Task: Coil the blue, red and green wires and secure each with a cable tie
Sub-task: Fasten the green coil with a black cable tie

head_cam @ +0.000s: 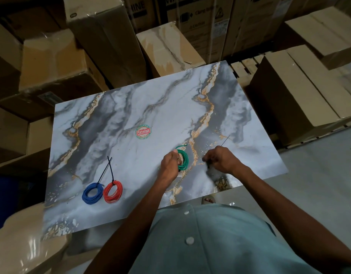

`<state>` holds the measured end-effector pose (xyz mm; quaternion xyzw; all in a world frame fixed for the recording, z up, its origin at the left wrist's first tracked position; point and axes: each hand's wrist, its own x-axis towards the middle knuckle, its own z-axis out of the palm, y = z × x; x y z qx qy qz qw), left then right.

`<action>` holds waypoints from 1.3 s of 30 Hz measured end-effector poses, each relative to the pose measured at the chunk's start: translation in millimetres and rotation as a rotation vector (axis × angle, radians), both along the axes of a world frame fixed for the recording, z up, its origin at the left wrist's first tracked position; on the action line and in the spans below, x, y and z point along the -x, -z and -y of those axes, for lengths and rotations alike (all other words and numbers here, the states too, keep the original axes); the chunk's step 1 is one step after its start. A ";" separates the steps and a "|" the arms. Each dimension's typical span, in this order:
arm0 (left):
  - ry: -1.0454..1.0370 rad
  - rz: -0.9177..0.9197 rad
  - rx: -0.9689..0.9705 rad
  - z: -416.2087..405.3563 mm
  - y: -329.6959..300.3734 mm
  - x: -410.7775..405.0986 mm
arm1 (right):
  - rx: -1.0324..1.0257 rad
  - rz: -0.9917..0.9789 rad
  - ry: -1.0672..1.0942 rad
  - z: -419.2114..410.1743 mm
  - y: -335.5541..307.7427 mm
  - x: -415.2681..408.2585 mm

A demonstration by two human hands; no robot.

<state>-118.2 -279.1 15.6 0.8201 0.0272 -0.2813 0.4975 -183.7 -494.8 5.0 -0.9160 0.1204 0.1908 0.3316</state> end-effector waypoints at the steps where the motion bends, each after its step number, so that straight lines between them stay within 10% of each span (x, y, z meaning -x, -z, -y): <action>1: -0.004 0.009 -0.018 -1.2 2.7 -1.0 | 0.077 0.025 -0.086 -1.3 1.2 0.9; 13: -0.063 -0.008 0.008 -20.2 5.0 -9.9 | 0.109 0.217 -0.218 -20.9 15.8 -3.6; 20: -0.107 -0.014 0.050 -34.8 -2.2 -14.8 | -0.746 0.175 0.409 -58.0 -35.6 -22.5; 27: -0.092 0.096 0.013 -56.3 -7.0 -24.4 | -1.219 -0.072 0.518 -98.3 -67.0 -39.2; 39: -0.125 0.142 0.036 -89.0 -14.2 -25.3 | -0.895 -0.044 0.489 -143.7 -72.7 -45.1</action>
